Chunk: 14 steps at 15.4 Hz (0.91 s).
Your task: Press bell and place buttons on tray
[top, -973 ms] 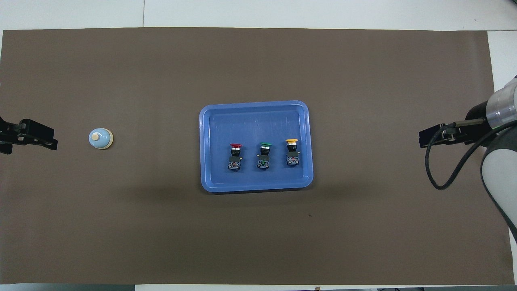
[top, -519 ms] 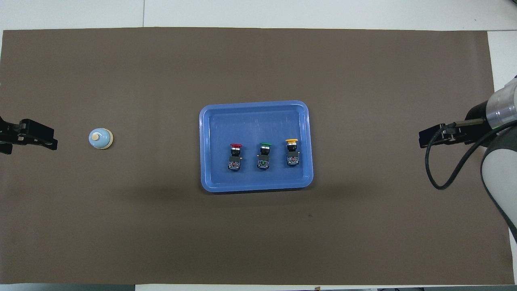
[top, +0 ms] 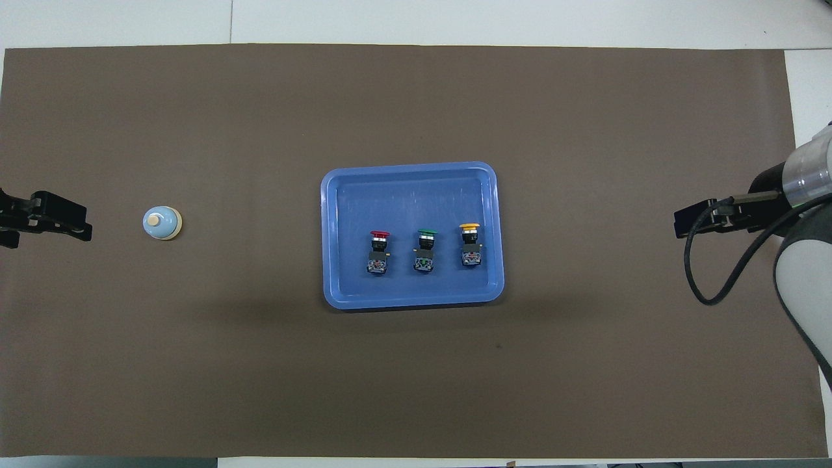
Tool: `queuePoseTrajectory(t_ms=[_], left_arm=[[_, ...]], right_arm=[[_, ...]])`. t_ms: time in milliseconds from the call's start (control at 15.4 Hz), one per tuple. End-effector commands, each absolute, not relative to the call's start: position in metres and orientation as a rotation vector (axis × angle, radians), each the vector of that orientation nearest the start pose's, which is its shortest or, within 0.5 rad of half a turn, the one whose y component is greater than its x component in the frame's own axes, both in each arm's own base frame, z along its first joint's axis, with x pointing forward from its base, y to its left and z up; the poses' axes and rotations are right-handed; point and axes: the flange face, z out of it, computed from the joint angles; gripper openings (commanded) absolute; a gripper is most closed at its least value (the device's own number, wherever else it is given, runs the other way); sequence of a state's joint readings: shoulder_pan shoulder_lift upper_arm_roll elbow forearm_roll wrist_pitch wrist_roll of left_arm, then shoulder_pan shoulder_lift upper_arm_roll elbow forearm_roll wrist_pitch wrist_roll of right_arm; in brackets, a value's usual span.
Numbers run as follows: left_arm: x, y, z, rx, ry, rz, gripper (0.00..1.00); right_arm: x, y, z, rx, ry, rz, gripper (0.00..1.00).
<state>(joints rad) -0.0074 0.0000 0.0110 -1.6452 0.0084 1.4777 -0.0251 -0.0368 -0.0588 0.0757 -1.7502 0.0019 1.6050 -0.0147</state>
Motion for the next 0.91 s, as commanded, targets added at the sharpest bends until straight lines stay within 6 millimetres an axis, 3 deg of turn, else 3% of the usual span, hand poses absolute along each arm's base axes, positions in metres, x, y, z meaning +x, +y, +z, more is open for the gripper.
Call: queuePoseTrajectory(t_ms=[0,65,195,260,584,843], left_arm=[[0.532,0.006,0.587,-3.115,-0.114,0.208,1.0],[0.536,0.013,0.578,-3.123,-0.118,0.118,0.88],[0.532,0.015,0.567,-3.124,-0.134,0.076,0.11],[0.53,0.019,0.56,-3.123,-0.145,0.084,0.0],[0.539,0.055,0.52,-3.121,-0.229,0.027,0.0],[0.568,0.046,0.46,-3.122,-0.189,0.101,0.0]], right_arm=[[0.527,0.017,0.578,-3.15,-0.096,0.143,1.0],[0.527,0.017,0.578,-3.15,-0.096,0.146,1.0],[0.527,0.017,0.578,-3.15,-0.096,0.146,1.0],[0.527,0.017,0.578,-3.149,-0.099,0.146,1.0],[0.527,0.017,0.578,-3.149,-0.099,0.146,1.0],[0.527,0.017,0.578,-3.149,-0.099,0.146,1.0]])
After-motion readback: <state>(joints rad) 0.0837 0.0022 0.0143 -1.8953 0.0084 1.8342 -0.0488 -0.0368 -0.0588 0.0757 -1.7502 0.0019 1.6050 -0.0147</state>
